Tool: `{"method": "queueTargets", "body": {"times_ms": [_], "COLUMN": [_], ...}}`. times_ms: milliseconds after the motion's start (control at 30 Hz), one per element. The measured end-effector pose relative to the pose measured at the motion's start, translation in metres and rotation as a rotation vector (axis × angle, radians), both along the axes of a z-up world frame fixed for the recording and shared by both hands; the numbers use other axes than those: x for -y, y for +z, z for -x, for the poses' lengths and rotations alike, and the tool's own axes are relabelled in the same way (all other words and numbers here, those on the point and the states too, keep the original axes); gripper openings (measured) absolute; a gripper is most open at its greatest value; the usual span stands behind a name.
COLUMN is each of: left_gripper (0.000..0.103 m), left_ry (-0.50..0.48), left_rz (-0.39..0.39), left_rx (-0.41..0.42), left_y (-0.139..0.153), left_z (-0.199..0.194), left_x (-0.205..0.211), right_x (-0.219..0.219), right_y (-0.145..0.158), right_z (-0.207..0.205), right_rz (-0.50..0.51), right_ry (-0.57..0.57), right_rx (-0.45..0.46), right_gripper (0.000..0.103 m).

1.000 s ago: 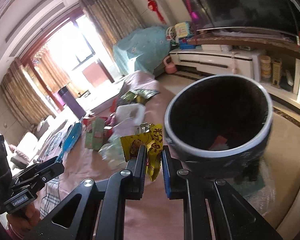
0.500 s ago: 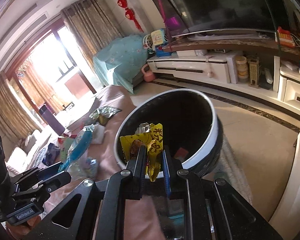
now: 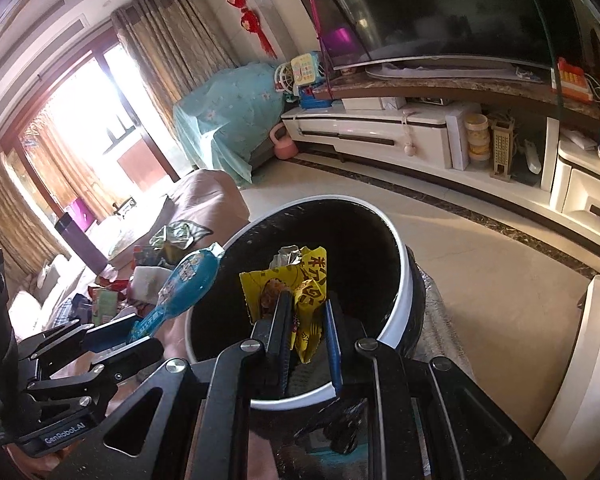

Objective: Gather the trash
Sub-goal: 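Carry the yellow wrapper and blue candy pack into the bin and release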

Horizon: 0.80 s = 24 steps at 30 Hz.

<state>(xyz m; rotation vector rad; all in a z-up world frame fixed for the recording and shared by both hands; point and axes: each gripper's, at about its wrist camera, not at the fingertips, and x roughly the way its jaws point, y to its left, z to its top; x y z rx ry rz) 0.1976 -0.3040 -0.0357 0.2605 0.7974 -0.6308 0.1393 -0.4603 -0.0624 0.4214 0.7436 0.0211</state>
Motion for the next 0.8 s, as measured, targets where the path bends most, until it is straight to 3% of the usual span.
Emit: {"method": "queueTargets", "body": {"times_ms": [267, 333, 400, 467, 567, 667, 733, 800], "left_gripper": [0.036, 0.044, 0.060, 0.067, 0.069, 0.075, 0.076, 0.076], "left_ry": [0.000, 0.011, 0.025, 0.049, 0.078, 0.114, 0.144, 0.166], "left_rz": [-0.002, 0.002, 0.012, 0.039, 0.069, 0.102, 0.114, 0.122], "left_rx": [-0.023, -0.037, -0.034, -0.033, -0.035, -0.018, -0.008, 0.005], "left_y": [-0.005, -0.006, -0.005, -0.001, 0.005, 0.010, 0.013, 0.014], "left_z": [-0.017, -0.019, -0.019, -0.017, -0.014, -0.004, 0.001, 0.007], "left_x": [0.010, 0.009, 0.005, -0.005, -0.020, -0.042, -0.056, -0.071], "right_x": [0.010, 0.010, 0.011, 0.013, 0.013, 0.010, 0.005, -0.004], "right_y": [-0.003, -0.004, -0.005, -0.005, -0.006, -0.004, -0.001, 0.003], "right_z": [-0.014, -0.017, -0.018, -0.017, -0.013, -0.008, -0.002, 0.004], "right_rz": [0.005, 0.008, 0.005, 0.006, -0.004, -0.015, -0.021, -0.023], "right_ry": [-0.005, -0.003, -0.007, -0.017, -0.027, -0.029, -0.031, -0.026], "right_rx": [-0.019, -0.022, -0.024, -0.023, -0.022, -0.013, 0.003, 0.019], "right_gripper": [0.021, 0.035, 0.045, 0.047, 0.049, 0.062, 0.077, 0.080]}}
